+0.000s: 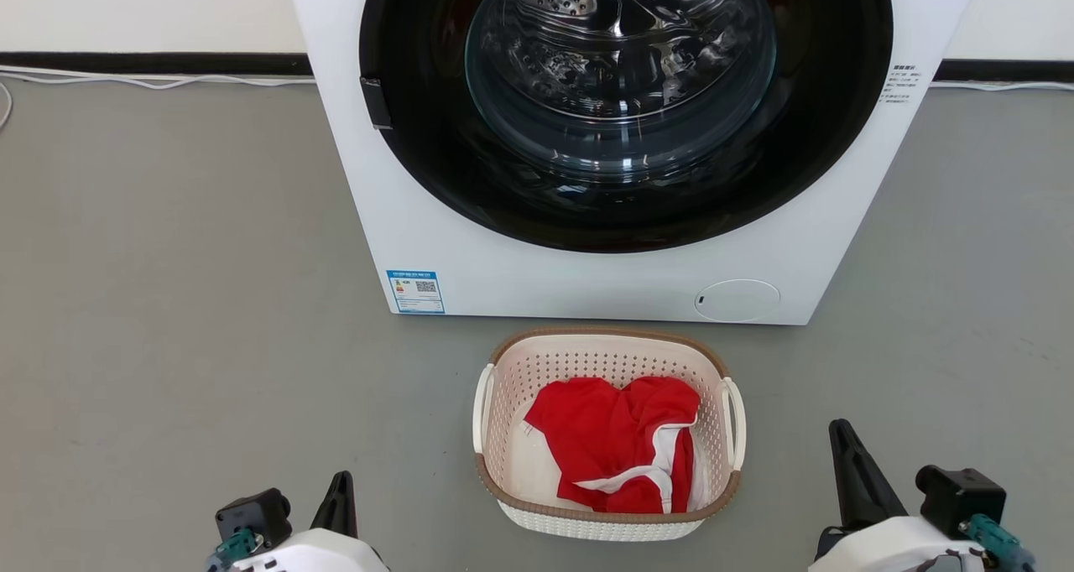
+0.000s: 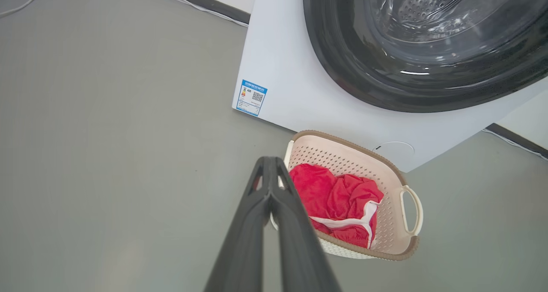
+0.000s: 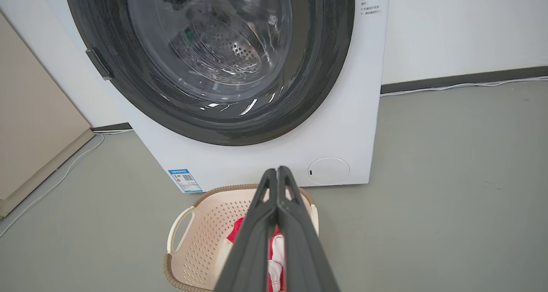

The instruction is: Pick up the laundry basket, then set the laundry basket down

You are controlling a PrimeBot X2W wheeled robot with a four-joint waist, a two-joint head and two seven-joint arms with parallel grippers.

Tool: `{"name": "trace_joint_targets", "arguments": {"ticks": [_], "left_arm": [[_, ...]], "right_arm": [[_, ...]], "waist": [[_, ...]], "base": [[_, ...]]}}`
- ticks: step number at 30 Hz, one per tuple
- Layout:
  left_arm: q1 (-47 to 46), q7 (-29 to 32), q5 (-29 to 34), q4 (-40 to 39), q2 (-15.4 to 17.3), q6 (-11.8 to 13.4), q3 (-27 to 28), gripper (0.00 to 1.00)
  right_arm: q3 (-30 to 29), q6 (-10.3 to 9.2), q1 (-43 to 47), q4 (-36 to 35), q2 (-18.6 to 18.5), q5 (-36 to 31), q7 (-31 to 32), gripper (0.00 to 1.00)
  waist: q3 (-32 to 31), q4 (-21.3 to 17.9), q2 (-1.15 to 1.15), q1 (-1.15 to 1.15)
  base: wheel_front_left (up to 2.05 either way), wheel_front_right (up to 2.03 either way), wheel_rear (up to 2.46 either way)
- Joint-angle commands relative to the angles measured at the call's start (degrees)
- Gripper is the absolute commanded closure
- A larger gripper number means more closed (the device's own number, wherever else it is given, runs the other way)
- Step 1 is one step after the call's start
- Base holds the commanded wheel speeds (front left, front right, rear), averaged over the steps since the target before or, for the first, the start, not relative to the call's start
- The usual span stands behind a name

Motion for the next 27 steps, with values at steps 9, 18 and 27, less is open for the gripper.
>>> {"name": "trace_joint_targets", "arguments": {"ticks": [9,18,27], "left_arm": [[-1.5,1.7,-6.1,-3.2,0.0,-1.6,1.9,1.00],[-1.4,3.2,-11.0,-4.6,0.0,-2.5,3.2,1.00],[-1.3,4.7,-16.0,-5.9,0.0,-3.4,4.4,1.00]], "right_arm": [[-0.3,0.07,-1.7,-2.4,-0.2,8.1,1.8,1.00],[-0.5,0.10,-1.9,-3.0,-0.2,14.6,3.3,1.00],[-0.8,0.13,-2.1,-3.6,-0.2,21.1,4.7,1.00]], "waist": [[-0.2,-0.3,0.00,-0.01],[-0.4,-0.7,0.00,-0.01],[-0.6,-1.0,0.00,-0.01]], "base": [[0.00,0.00,0.00],[0.00,0.00,0.00],[0.00,0.00,0.00]]}}
